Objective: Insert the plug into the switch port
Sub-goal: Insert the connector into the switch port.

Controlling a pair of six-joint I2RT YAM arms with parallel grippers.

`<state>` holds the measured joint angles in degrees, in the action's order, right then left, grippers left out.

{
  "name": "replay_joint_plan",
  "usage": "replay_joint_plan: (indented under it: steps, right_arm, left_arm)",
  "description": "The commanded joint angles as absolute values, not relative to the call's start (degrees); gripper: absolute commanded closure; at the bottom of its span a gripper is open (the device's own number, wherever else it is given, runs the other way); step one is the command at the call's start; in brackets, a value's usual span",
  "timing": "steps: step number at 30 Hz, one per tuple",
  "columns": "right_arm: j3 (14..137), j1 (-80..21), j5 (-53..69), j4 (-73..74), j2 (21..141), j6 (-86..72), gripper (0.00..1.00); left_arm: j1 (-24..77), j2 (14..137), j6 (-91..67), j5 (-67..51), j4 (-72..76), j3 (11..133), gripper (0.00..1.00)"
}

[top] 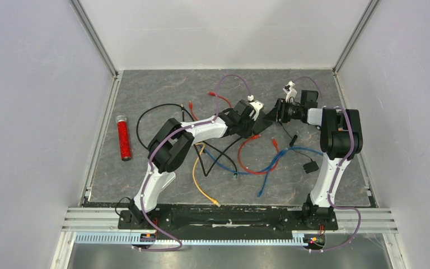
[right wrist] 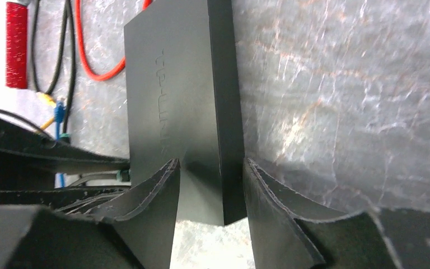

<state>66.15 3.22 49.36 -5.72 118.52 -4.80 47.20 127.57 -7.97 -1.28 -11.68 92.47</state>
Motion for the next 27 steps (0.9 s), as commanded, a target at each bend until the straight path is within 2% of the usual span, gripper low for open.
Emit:
replay_joint_plan:
  steps: [1,18,27]
  right_arm:
    - [66.56,3.81,52.05,6.9,118.8,-7.35,0.5]
    - [70.48,3.78,53.88,9.32,121.77,-3.55,0.48]
    - [70.87,3.53,53.17,9.81,121.98,-2.56,0.48]
  left_arm:
    - [47.11,126.61,-3.63,-7.33,-12.39,89.24,0.66]
    - [45.66,124.61,2.73,-12.4,-14.06,86.68,0.62]
    - [44.06,123.2,2.56,-12.34,-13.31,84.64,0.65]
